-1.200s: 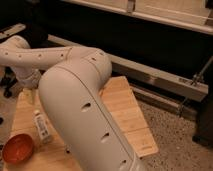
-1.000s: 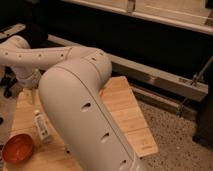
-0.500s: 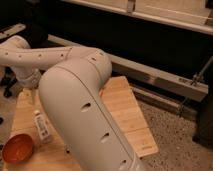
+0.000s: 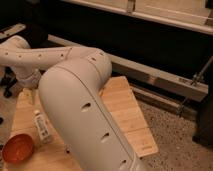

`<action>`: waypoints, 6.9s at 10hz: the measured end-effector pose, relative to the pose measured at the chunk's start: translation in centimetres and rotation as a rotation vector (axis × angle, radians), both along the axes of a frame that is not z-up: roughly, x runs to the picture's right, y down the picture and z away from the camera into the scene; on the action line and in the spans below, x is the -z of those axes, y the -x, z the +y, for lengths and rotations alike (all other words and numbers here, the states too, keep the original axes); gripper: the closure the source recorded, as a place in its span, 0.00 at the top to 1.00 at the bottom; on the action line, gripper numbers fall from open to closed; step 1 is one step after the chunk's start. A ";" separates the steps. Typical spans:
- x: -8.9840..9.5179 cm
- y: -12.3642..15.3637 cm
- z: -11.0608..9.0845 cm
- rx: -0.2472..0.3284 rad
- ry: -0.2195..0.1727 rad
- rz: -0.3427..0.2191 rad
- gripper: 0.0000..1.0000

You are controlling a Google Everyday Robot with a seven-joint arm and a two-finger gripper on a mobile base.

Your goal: Stand the bottle upright

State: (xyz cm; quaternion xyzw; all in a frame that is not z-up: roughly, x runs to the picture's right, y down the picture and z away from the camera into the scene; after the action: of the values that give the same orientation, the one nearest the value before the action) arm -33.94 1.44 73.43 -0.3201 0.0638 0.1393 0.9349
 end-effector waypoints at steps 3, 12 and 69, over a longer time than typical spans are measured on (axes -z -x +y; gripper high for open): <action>-0.1 0.0 0.1 0.001 0.001 0.001 0.80; -0.1 0.0 0.1 0.001 0.001 0.001 0.80; -14.3 7.2 11.6 -0.203 0.198 0.452 0.80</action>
State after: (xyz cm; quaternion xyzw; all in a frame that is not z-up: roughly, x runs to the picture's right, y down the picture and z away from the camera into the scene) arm -41.13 13.03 87.76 -0.3753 0.2518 0.2935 0.8424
